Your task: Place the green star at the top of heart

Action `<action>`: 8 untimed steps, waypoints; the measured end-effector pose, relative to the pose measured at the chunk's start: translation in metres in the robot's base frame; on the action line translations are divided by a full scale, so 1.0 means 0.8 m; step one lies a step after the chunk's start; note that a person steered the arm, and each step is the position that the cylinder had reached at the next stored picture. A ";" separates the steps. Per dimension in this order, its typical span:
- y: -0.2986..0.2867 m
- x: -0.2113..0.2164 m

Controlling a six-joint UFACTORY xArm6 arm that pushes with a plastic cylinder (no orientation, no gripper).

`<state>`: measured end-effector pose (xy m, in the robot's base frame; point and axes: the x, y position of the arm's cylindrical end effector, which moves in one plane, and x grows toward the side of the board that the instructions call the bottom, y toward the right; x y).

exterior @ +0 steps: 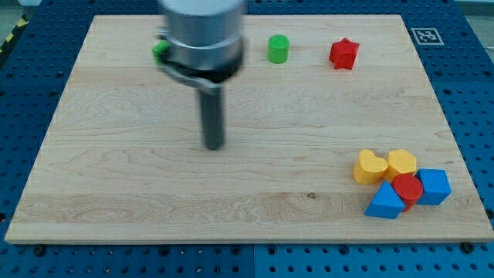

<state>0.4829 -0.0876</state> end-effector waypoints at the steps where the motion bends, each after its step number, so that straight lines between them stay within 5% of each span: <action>1: -0.107 -0.039; 3: -0.192 -0.187; 5: -0.121 -0.278; 8: -0.088 -0.219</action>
<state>0.3075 -0.1580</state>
